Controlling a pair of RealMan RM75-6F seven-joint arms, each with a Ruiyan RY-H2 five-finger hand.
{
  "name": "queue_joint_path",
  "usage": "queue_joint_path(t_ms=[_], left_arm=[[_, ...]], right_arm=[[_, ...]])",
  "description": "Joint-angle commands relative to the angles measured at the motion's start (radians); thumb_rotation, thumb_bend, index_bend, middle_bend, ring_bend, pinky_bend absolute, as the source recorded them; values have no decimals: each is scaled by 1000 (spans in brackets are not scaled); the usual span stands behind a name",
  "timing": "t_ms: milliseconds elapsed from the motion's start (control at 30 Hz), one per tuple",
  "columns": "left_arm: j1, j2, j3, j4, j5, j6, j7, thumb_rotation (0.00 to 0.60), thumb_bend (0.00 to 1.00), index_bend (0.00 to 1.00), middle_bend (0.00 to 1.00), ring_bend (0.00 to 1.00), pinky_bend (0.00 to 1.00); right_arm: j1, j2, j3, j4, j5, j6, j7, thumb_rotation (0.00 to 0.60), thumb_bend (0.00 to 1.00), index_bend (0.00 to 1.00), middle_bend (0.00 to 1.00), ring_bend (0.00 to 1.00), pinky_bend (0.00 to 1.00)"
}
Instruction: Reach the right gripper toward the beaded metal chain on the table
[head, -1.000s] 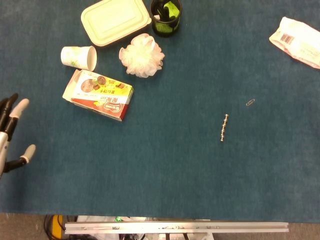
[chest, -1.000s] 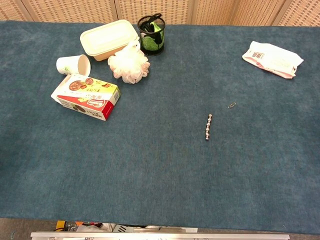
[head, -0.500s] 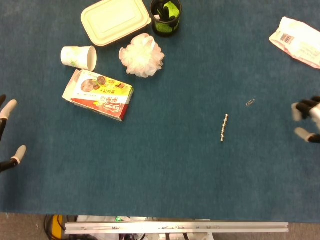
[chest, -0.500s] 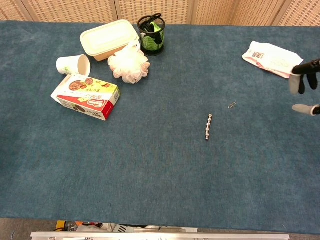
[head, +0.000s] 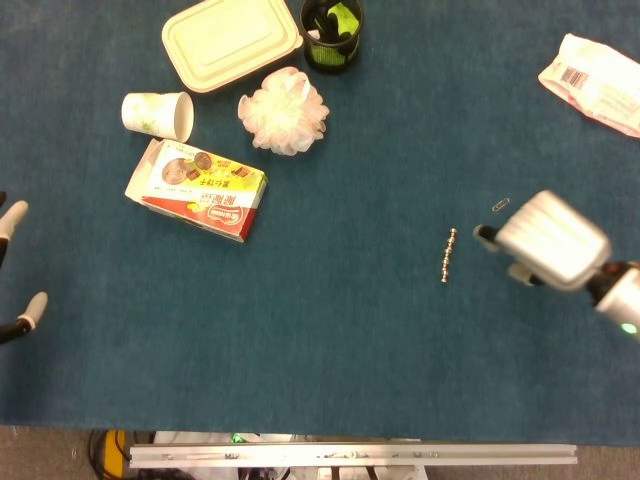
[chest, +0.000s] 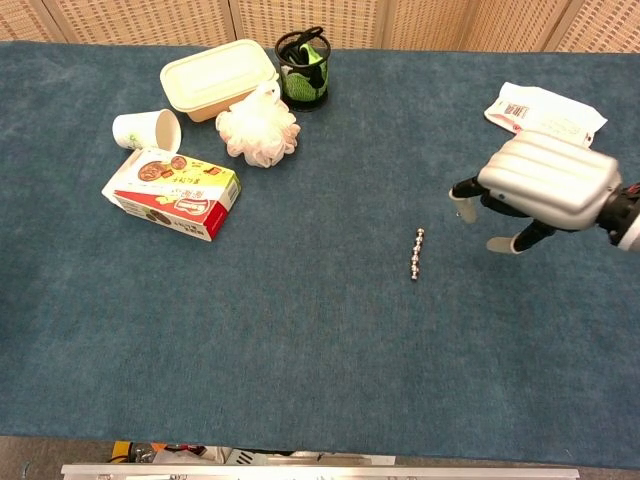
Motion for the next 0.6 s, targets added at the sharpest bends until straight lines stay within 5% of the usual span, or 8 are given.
queue_joint_path(t_ms=[33, 600], left_arm=[[3, 1, 0, 3, -3, 2, -6, 600, 274, 5, 19, 12, 0], [11, -3, -3, 13, -11, 5, -24, 600, 273, 5, 18, 12, 0]], right_arm=[[34, -46, 0, 32, 6, -40, -26, 600, 123, 546, 954, 1000, 1000], [135, -170, -17, 111, 71, -156, -57, 600, 127, 546, 954, 1000, 1000]])
